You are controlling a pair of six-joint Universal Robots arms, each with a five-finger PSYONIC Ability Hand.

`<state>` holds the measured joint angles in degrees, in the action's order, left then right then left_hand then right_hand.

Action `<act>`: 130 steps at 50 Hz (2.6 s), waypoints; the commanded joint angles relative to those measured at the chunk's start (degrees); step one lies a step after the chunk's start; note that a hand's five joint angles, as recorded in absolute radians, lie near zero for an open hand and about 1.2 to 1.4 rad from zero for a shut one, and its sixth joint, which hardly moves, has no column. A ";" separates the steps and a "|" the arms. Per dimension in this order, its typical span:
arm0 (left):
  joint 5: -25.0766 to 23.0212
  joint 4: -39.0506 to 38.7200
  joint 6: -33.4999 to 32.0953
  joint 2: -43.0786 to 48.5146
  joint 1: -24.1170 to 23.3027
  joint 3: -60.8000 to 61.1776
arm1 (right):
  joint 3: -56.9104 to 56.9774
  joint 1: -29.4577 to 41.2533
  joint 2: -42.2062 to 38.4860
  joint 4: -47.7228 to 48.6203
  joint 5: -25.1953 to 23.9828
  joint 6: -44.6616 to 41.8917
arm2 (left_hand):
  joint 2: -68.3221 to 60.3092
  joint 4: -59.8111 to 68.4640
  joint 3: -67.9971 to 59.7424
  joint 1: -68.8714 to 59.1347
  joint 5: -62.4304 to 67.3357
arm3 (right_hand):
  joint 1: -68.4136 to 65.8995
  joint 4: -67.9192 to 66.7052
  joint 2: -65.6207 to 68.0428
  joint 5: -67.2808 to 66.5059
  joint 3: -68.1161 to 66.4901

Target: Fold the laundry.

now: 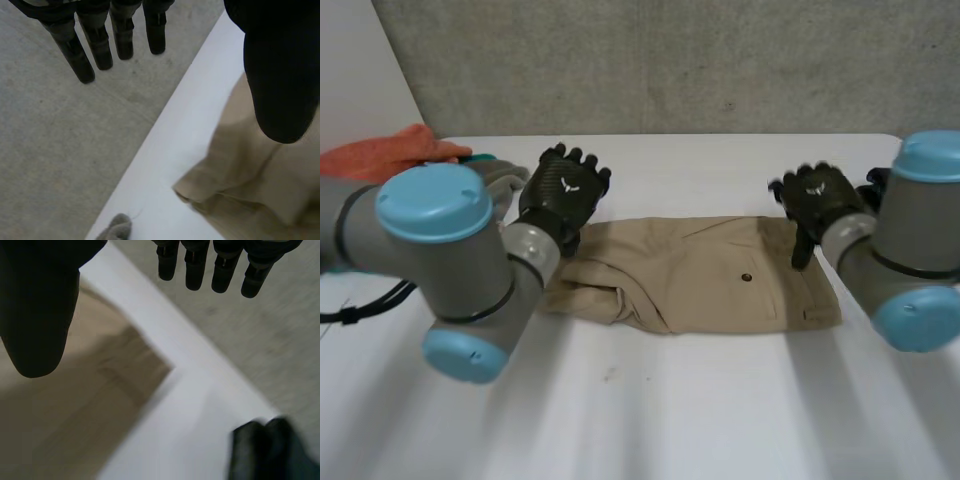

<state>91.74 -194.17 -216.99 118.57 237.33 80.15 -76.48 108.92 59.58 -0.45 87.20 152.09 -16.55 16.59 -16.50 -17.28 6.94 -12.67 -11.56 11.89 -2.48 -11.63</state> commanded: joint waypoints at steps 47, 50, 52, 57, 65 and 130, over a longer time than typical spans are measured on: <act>-6.76 -0.33 2.01 9.66 5.60 1.58 | -21.78 -4.95 3.70 10.29 -5.73 0.93 | -63.45 63.41 -63.50 -62.72 63.06 | -13.73 -14.83 14.51 -13.91 -14.77; -2.46 0.10 1.40 8.52 6.12 2.37 | -22.39 -5.21 3.88 10.55 -5.73 0.84 | -63.45 63.41 -63.50 -62.72 63.06 | -14.74 -15.84 15.52 -14.92 -15.78; -1.31 0.19 1.49 7.82 6.47 2.90 | -22.57 -5.30 3.88 10.82 -5.82 0.84 | -63.45 63.41 -63.50 -62.72 63.06 | -15.08 -16.18 15.86 -15.26 -16.12; -2.96 0.10 1.49 5.62 7.35 5.53 | -22.66 -5.39 3.79 12.40 -5.99 0.75 | -63.45 63.41 -63.50 -62.72 63.06 | -19.27 -20.38 20.05 -19.46 -20.31; -6.22 -0.07 2.36 0.70 6.92 7.74 | -22.30 -5.21 2.13 17.40 -4.94 -2.40 | -18.90 18.86 -18.95 -18.17 18.51 | -60.42 -61.52 61.19 -60.60 -61.46; -7.55 3.87 24.69 7.35 -8.55 -14.13 | -9.05 -0.73 10.84 8.38 -12.85 23.60 | -4.93 4.90 -4.98 -4.21 4.54 | 2.67 1.56 -1.89 2.48 1.63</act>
<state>83.94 -193.28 -192.14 116.32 233.31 71.47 -90.89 108.95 76.42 14.43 74.43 177.72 -20.63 20.51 -20.80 -21.15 9.81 -12.50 -11.55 11.69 -2.47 -11.59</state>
